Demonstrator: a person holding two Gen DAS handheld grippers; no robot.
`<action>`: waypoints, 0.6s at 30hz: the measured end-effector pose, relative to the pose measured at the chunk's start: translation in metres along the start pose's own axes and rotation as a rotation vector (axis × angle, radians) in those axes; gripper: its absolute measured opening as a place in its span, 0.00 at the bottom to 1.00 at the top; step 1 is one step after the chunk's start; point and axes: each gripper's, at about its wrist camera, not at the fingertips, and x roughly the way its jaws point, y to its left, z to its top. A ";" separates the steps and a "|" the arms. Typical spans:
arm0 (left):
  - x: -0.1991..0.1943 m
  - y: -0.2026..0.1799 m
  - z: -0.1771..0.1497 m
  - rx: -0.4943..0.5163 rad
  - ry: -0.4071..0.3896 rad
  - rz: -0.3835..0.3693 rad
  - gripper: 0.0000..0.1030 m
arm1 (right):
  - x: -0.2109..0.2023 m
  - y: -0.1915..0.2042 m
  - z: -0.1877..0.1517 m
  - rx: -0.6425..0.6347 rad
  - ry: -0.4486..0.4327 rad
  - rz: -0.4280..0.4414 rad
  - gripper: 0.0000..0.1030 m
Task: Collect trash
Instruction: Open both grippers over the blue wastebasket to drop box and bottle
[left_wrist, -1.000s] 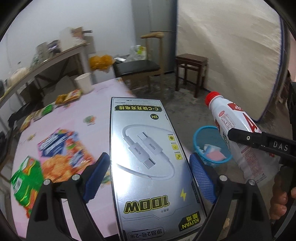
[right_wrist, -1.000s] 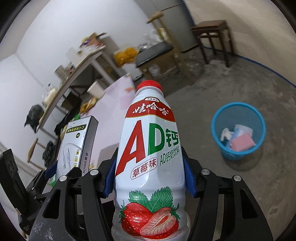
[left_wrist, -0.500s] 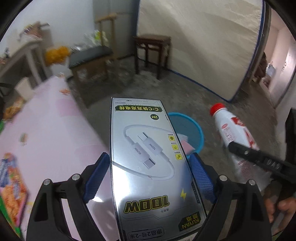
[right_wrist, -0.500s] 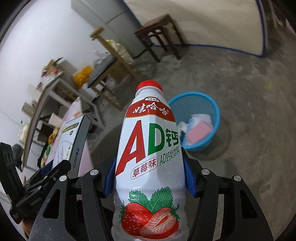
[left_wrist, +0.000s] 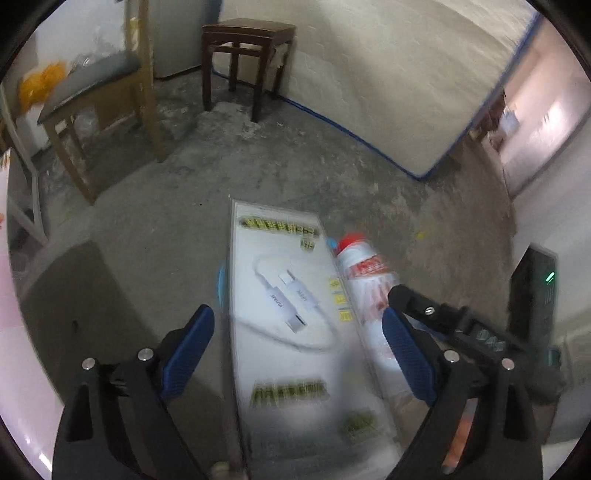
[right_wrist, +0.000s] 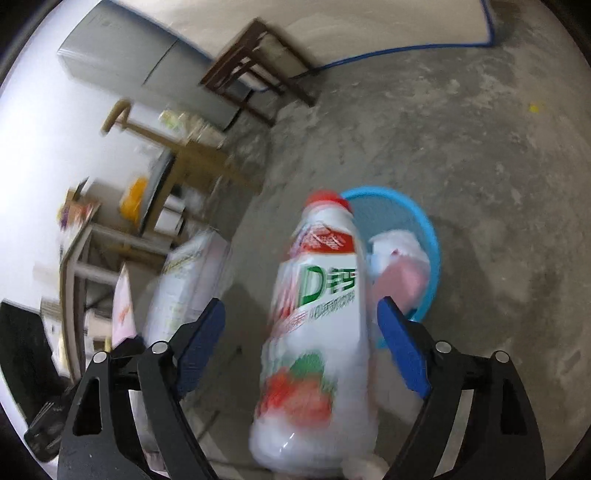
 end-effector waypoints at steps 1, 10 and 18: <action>0.000 0.003 0.002 -0.029 -0.009 -0.005 0.87 | 0.003 -0.008 0.001 0.028 -0.001 -0.025 0.79; -0.037 0.029 -0.033 -0.122 -0.066 -0.031 0.87 | -0.006 -0.040 -0.066 0.035 0.098 -0.023 0.79; -0.109 0.044 -0.080 -0.132 -0.148 -0.063 0.87 | -0.040 -0.041 -0.116 0.024 0.128 -0.010 0.79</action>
